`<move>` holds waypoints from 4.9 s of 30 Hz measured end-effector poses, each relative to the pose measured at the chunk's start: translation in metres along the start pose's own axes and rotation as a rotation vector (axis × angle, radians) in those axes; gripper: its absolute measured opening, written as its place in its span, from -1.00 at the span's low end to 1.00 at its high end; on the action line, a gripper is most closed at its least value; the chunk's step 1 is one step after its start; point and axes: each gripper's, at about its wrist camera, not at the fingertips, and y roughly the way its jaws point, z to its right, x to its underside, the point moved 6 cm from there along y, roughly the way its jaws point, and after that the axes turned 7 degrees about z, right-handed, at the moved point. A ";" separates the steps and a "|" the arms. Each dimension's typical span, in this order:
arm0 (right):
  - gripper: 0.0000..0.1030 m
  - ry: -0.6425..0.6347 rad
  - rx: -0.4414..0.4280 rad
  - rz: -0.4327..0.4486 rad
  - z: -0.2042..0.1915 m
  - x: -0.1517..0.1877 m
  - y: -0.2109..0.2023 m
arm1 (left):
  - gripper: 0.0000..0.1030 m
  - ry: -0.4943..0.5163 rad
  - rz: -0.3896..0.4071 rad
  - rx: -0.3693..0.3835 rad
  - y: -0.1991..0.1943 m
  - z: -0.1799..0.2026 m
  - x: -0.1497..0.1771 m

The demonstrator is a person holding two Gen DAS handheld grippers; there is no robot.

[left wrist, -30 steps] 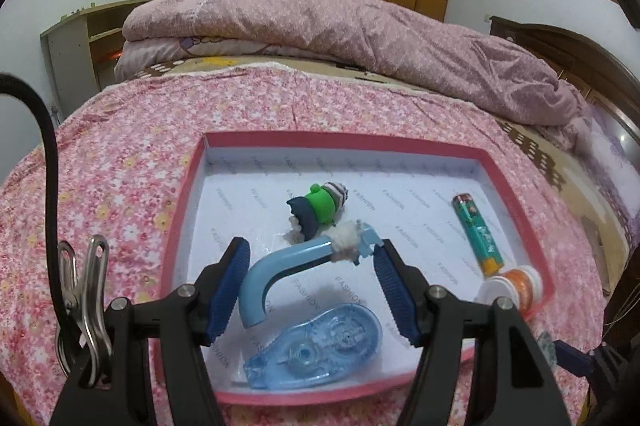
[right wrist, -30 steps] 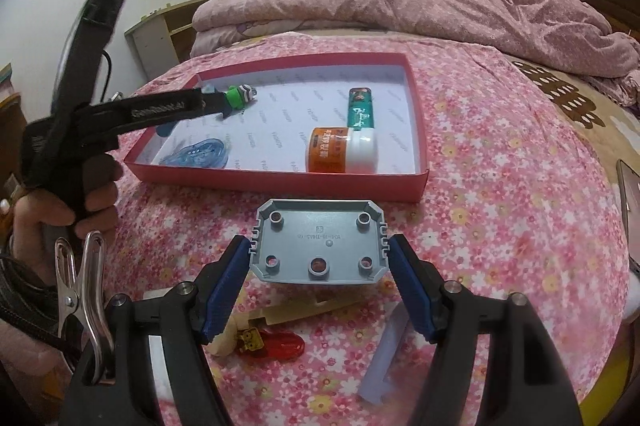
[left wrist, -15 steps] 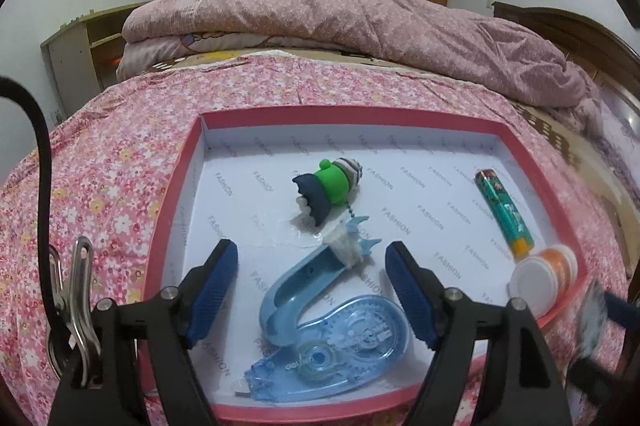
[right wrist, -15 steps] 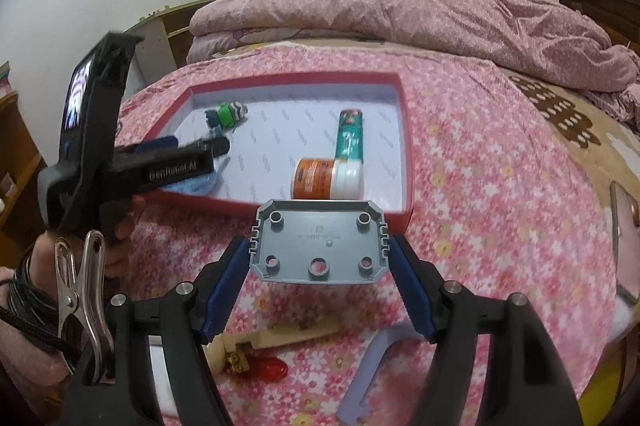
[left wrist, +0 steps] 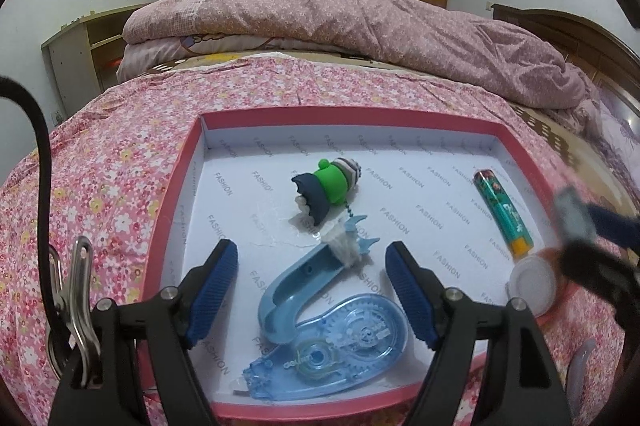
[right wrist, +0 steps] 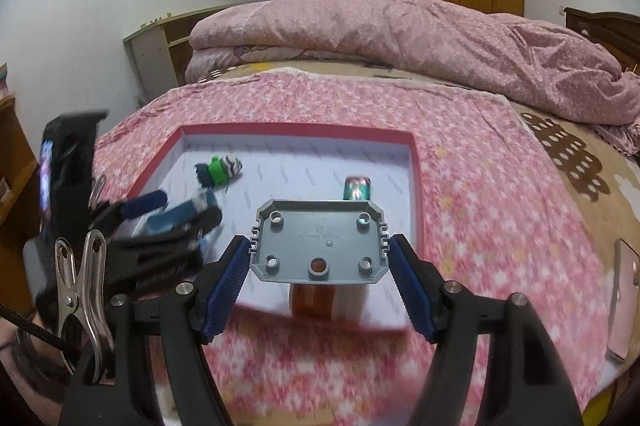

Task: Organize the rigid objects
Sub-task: 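Lower the hook handle into the tray and open the left gripper, then lower the grey plate into the tray and open the right gripper, then withdraw both grippers from the tray toward the loose items, then grasp the white charger plug with the left gripper while right gripper grasps grey-blue hook, then carry the charger plug and grey-blue hook over the red tray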

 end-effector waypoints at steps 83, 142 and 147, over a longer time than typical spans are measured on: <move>0.28 0.071 0.016 -0.095 0.018 0.127 -0.078 | 0.56 0.070 -0.114 0.185 -0.126 0.039 0.095; -0.69 0.226 -0.093 0.037 0.038 0.116 -0.084 | -0.48 -0.017 -0.100 0.138 -0.104 0.010 0.063; -0.69 0.206 -0.116 0.043 0.035 0.105 -0.078 | -0.48 -0.031 -0.085 0.133 -0.095 0.004 0.041</move>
